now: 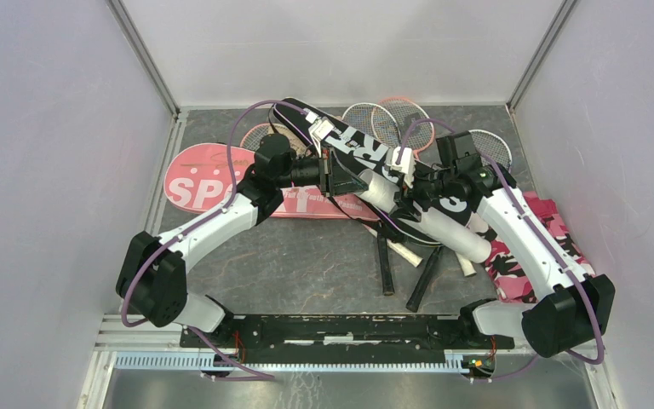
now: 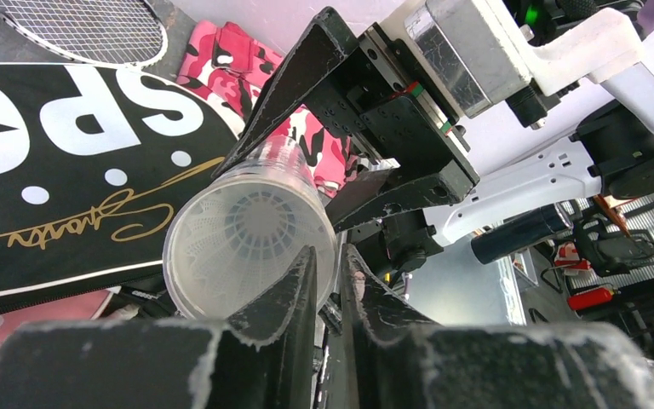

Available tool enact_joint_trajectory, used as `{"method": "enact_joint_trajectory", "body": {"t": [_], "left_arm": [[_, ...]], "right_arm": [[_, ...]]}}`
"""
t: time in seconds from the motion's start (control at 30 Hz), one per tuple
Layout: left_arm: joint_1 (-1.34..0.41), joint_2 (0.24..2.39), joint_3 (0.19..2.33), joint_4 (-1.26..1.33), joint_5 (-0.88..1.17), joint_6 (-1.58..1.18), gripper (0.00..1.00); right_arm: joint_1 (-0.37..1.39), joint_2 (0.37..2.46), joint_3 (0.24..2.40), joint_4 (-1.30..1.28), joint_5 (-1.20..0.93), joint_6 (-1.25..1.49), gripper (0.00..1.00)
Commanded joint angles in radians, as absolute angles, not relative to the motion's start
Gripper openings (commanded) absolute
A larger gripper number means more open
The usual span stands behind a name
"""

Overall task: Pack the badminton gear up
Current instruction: Close the lid on the shuttle tube.

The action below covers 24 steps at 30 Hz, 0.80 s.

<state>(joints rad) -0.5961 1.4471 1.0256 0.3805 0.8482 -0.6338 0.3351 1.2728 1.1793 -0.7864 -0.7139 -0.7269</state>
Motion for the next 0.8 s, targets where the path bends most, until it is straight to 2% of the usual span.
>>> {"method": "enact_joint_trajectory", "body": {"t": [0.0,0.27,0.77], "left_arm": [[-0.600,1.451,1.004,0.406,0.877,-0.658,0.25],[-0.600,1.451,0.992,0.400,0.877,-0.647,0.35],[-0.600,1.479,0.986,0.380,0.884,-0.633,0.37]], "right_arm": [[0.335,1.240,1.203,-0.727,-0.763,-0.723,0.00],[0.330,1.233,1.210,-0.730,-0.762,-0.724,0.00],[0.329,1.234,1.226,-0.732,-0.800,-0.723,0.01]]}}
